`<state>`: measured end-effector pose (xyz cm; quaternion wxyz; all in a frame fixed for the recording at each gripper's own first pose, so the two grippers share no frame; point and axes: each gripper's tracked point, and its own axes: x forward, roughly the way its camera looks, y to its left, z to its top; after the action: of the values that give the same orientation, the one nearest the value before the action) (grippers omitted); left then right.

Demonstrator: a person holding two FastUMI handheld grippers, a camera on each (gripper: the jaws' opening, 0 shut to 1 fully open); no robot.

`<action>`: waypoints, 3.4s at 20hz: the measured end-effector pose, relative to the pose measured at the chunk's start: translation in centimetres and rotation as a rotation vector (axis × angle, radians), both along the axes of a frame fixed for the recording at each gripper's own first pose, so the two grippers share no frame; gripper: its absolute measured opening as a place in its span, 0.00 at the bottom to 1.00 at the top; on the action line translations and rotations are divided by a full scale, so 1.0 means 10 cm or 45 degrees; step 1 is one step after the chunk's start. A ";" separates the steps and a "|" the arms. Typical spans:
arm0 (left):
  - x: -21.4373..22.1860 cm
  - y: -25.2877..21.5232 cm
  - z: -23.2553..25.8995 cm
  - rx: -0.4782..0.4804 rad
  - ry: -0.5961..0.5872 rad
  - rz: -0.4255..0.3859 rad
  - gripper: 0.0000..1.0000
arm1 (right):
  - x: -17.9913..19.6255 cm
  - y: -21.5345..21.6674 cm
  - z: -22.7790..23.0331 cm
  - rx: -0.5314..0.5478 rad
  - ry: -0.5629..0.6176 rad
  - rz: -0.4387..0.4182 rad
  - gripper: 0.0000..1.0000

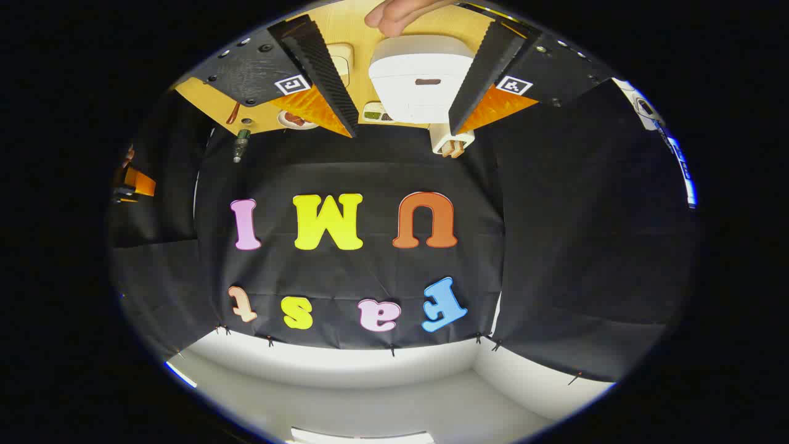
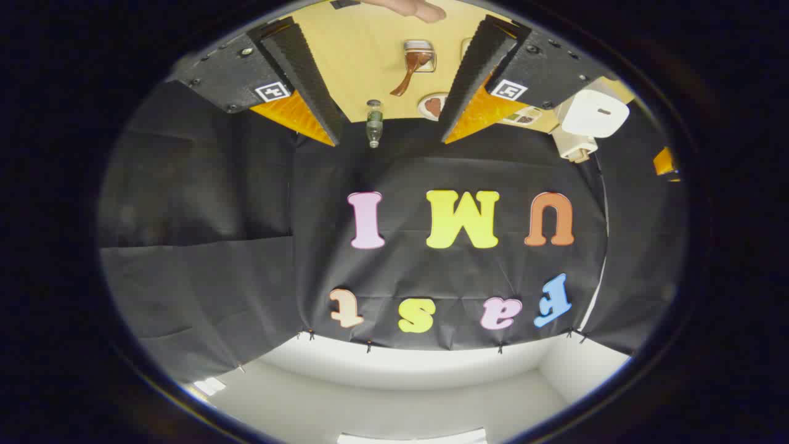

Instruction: Close the left gripper, press the button to open the rice cooker; take a wooden spoon from the chopstick holder with the right hand, scoop a spoonful of rice and pour it into the rice cooker, then put the wooden spoon back into the chopstick holder.

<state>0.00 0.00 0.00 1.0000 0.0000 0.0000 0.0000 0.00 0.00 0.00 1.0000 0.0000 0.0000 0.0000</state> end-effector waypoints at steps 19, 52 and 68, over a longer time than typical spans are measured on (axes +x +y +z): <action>0.30 -0.09 -0.17 -0.008 0.089 -0.108 0.62 | 0.12 -0.23 -0.28 0.011 0.001 0.020 0.99; 1.29 0.52 -1.98 0.002 0.627 0.118 0.00 | 0.62 -0.41 -1.03 0.052 0.071 0.128 1.00; 1.26 0.57 -1.83 -0.006 0.555 0.148 0.00 | 0.64 -0.54 -1.18 0.019 0.049 0.109 1.00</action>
<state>12.60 5.70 -18.31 0.9746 -0.0022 0.2162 0.0575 6.43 -5.40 -11.79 0.9989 0.0076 0.0194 0.0428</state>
